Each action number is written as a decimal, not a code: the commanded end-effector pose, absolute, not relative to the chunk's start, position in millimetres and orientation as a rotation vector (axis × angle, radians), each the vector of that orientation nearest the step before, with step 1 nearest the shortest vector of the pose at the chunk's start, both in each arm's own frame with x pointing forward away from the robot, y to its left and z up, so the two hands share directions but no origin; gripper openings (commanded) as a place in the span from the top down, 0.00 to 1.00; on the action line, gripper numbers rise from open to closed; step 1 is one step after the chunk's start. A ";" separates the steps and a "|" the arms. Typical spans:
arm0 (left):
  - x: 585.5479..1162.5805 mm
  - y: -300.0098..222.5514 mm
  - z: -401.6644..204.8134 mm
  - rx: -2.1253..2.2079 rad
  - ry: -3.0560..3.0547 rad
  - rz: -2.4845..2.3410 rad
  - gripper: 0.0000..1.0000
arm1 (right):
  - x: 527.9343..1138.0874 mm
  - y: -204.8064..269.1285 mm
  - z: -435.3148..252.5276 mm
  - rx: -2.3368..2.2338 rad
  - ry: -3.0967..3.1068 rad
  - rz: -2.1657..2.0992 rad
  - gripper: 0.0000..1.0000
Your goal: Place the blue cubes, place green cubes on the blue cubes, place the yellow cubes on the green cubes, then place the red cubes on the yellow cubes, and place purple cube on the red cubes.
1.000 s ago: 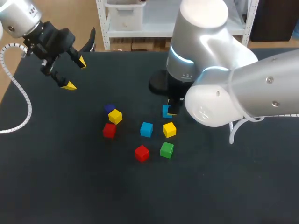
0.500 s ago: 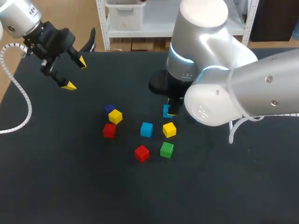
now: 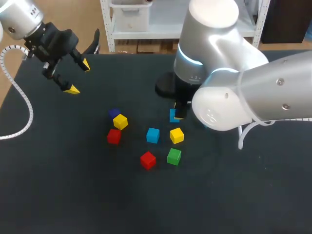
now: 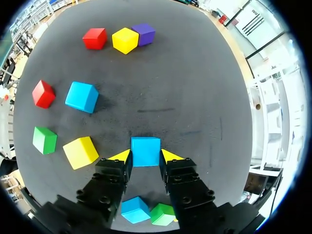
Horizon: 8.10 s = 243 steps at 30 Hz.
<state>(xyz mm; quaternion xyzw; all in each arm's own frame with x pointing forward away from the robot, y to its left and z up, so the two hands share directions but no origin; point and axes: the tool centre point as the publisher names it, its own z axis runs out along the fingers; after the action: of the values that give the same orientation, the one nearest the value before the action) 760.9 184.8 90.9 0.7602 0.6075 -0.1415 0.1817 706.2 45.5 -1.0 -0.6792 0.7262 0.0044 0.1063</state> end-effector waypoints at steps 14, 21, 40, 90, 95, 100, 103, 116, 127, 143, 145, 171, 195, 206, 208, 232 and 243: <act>759.8 184.3 90.7 2.145 1.717 -0.393 0.00 | 708.8 42.1 5.2 -2.005 2.138 0.027 0.00; 759.8 184.3 90.7 2.145 1.717 -0.393 0.00 | 709.9 24.3 24.8 -2.045 2.073 0.107 0.00; 759.8 184.3 90.7 2.145 1.717 -0.393 0.00 | 698.6 -33.7 28.3 -2.312 1.771 0.235 0.00; 759.8 184.3 90.7 2.145 1.717 -0.393 0.00 | 684.7 -53.4 -5.6 -2.546 1.600 0.219 0.54; 759.8 184.3 90.7 2.145 1.717 -0.393 0.00 | 684.5 -53.4 -5.5 -2.550 1.595 0.216 0.72; 759.8 184.3 90.7 2.145 1.717 -0.393 0.00 | 684.3 -53.5 -5.2 -2.550 1.597 0.211 1.00; 759.8 184.3 90.7 2.145 1.717 -0.393 0.00 | 683.6 -53.8 -4.9 -2.531 1.636 0.198 1.00; 759.8 184.3 90.7 2.145 1.717 -0.393 0.00 | 688.5 -29.5 0.8 -2.151 2.076 0.181 1.00; 759.8 184.3 90.7 2.145 1.717 -0.393 0.00 | 697.1 -0.2 5.7 -2.096 2.075 0.170 1.00; 759.8 184.3 90.7 2.145 1.717 -0.393 0.00 | 700.4 6.9 0.4 -2.115 2.066 0.148 1.00; 759.8 184.3 90.7 2.145 1.717 -0.393 0.00 | 700.9 5.6 -0.3 -2.116 2.067 0.147 1.00; 759.8 184.3 90.7 2.145 1.717 -0.393 0.00 | 705.0 2.9 -2.7 -2.123 2.061 0.144 1.00; 759.8 184.3 90.7 2.145 1.717 -0.393 0.00 | 705.4 5.8 -3.0 -2.136 2.050 0.140 0.87; 759.8 184.3 90.7 2.145 1.717 -0.393 0.00 | 704.9 3.3 -4.7 -2.136 2.059 0.139 0.87; 759.8 184.3 90.7 2.145 1.717 -0.393 0.00 | 704.8 3.0 -4.6 -2.135 2.061 0.138 0.87; 759.8 184.3 90.7 2.145 1.717 -0.393 0.00 | 704.3 2.6 -5.1 -2.136 2.062 0.136 0.65; 759.8 184.3 90.7 2.145 1.717 -0.393 0.00 | 705.5 3.6 -4.9 -2.134 2.057 0.137 0.58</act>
<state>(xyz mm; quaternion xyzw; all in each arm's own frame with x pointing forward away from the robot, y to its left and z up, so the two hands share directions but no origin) 760.9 184.8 90.9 0.7602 0.6075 -0.1415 0.1817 704.8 3.2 -4.4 -0.7165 0.6907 0.0457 0.0867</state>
